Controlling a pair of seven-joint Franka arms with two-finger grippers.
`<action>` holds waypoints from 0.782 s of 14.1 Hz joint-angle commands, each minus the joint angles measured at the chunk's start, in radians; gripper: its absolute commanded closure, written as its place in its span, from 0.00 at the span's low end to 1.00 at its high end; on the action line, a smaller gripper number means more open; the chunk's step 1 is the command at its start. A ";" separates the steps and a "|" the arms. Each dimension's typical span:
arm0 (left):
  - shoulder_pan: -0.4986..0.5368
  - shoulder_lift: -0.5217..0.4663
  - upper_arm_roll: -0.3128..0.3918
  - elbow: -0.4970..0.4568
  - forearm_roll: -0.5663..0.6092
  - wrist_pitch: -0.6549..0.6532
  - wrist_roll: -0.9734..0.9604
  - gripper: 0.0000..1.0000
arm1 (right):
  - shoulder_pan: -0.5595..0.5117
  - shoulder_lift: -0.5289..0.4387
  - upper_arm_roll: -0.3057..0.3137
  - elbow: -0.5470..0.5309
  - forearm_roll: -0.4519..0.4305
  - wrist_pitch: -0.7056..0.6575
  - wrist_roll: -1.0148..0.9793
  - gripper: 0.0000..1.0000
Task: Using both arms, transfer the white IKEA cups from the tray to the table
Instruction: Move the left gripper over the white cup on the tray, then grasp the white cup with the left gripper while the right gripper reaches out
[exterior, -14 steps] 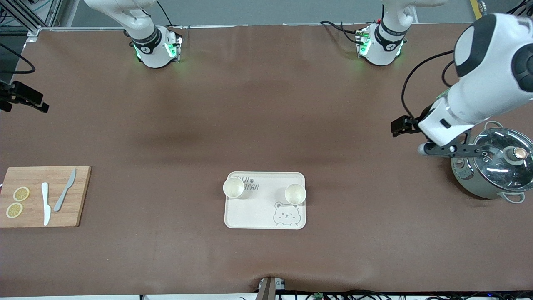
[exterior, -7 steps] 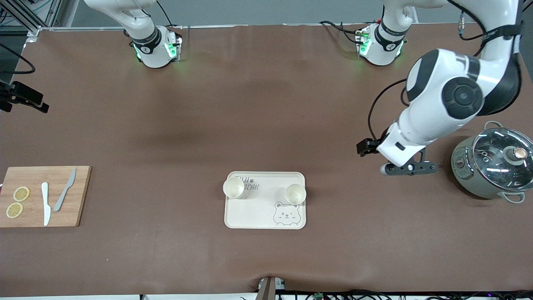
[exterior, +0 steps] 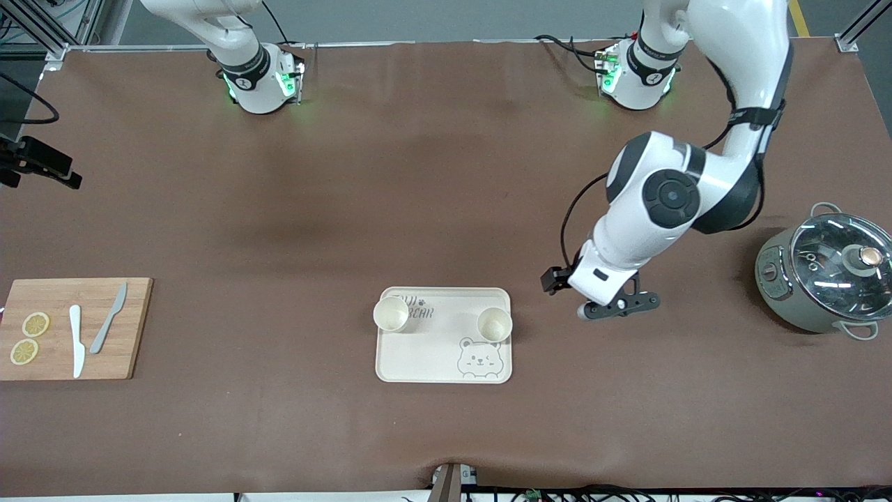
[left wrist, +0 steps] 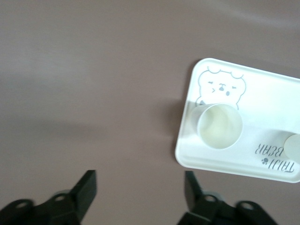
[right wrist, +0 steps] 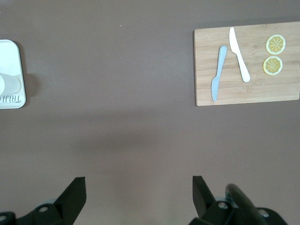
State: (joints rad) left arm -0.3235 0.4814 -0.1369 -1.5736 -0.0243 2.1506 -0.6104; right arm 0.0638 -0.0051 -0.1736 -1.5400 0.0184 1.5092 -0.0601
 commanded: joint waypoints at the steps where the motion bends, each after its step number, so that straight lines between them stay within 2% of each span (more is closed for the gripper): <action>1: -0.043 0.092 0.006 0.059 -0.014 0.072 -0.072 0.21 | -0.015 0.002 0.011 0.005 0.000 -0.001 -0.007 0.00; 8: -0.066 0.243 0.008 0.129 -0.013 0.256 -0.126 0.30 | -0.001 0.034 0.014 0.011 0.002 0.002 -0.007 0.00; 11: -0.081 0.269 0.013 0.132 -0.009 0.279 -0.126 0.39 | -0.007 0.082 0.014 0.024 -0.006 -0.001 -0.012 0.00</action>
State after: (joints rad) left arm -0.3845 0.7278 -0.1356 -1.4721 -0.0243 2.4195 -0.7254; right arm 0.0656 0.0368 -0.1642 -1.5397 0.0190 1.5135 -0.0604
